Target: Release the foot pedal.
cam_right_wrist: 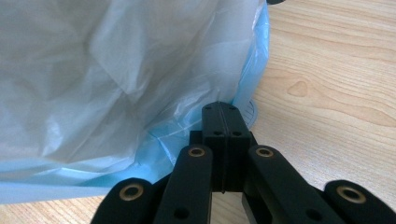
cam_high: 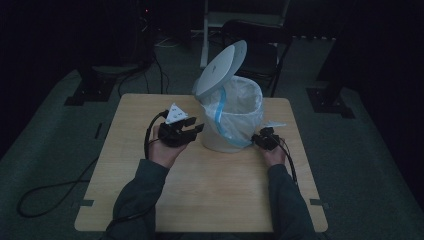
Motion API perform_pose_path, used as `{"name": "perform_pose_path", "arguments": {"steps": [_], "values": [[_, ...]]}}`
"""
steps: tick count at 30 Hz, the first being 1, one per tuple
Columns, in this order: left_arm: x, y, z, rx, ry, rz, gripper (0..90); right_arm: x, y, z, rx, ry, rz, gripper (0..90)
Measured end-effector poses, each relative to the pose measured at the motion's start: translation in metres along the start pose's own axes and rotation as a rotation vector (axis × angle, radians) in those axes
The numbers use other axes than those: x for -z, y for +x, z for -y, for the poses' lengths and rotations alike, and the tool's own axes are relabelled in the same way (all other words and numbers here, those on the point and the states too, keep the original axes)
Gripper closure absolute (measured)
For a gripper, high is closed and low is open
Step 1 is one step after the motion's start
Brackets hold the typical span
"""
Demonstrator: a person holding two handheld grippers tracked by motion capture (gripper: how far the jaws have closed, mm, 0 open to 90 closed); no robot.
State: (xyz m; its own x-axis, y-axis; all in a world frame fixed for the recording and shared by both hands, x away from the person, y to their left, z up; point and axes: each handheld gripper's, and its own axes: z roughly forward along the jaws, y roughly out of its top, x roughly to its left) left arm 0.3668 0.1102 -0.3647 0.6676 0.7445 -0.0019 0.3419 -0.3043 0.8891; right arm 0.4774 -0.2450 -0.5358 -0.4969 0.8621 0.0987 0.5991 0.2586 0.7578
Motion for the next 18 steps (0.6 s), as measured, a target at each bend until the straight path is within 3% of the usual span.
{"name": "perform_pose_path", "arguments": {"steps": [10, 18], "values": [[-0.001, 0.021, 0.045, 0.067, 0.084, -0.042, 60.9, 0.000, -0.001, 0.000, 0.000, 0.001, -0.007, 90.0], [-0.003, 0.030, 0.074, 0.113, 0.132, -0.060, 60.8, 0.000, 0.000, 0.000, -0.004, 0.000, -0.004, 90.0]]}}
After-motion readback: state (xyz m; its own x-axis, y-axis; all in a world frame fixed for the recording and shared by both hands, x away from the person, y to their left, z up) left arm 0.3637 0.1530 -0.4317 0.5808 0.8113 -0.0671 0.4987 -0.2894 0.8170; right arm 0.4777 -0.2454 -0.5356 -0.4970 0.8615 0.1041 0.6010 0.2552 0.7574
